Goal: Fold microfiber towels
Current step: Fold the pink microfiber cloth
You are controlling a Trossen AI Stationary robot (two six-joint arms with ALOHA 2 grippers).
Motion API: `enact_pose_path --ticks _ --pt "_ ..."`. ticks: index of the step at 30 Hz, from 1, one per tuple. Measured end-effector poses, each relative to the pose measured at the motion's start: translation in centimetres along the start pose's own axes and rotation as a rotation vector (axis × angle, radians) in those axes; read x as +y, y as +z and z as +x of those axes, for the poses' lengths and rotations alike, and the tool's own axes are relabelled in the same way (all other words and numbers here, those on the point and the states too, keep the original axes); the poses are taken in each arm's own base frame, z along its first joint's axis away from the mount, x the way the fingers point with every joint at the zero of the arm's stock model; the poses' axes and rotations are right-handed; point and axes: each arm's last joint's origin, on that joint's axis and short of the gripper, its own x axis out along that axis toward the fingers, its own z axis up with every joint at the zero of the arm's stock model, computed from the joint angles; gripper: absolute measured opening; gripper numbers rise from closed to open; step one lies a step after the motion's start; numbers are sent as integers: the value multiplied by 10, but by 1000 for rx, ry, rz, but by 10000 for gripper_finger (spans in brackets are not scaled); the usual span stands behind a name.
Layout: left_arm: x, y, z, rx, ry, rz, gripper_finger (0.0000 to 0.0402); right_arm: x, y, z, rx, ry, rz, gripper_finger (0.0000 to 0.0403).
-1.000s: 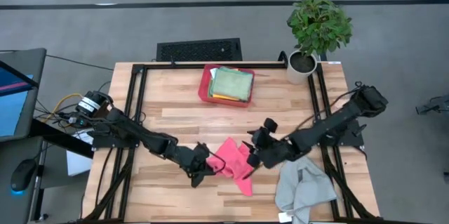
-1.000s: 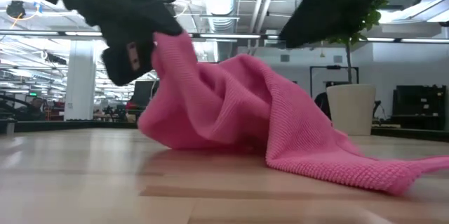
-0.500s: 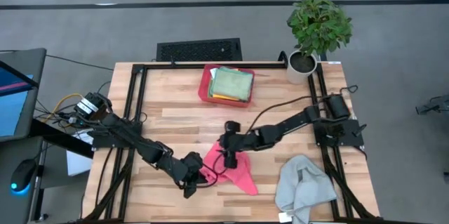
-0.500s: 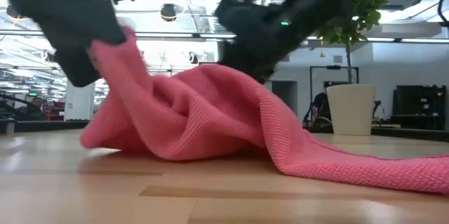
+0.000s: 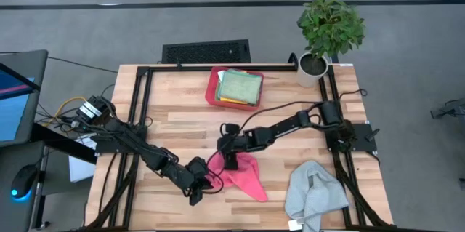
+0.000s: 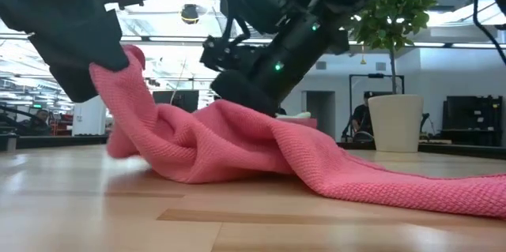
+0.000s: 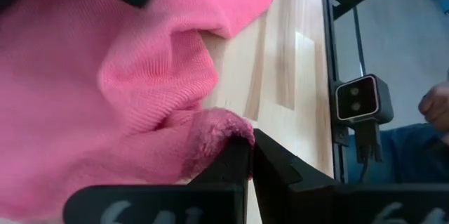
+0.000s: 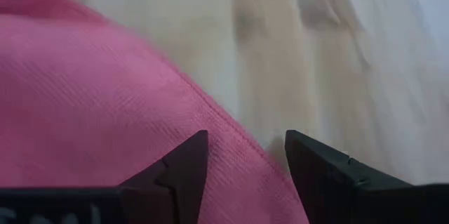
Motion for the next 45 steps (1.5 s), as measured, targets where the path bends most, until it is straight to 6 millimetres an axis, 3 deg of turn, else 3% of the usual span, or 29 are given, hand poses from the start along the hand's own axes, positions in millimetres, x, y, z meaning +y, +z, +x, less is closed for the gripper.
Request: enact_pose_path --ticks 6,14,20,33,37,42,45 --pt "1 0 0 -7 15 -7 0 -6 -1 -20 41 -7 7 208" --pt "2 -1 0 -10 36 19 0 -8 -12 -16 87 -21 20 207" --pt "3 -1 0 -12 44 18 0 -24 -11 -15 89 -49 48 203" --pt "3 -1 0 -13 46 18 0 -35 -16 -11 142 26 107 196" --pt "3 -1 0 -13 46 18 0 -33 -18 -10 148 17 115 150" --pt "3 -1 0 -14 46 17 0 -29 -16 -14 146 13 122 26" --pt "2 0 -2 -13 36 2 0 -25 -15 -29 172 -1 153 19"
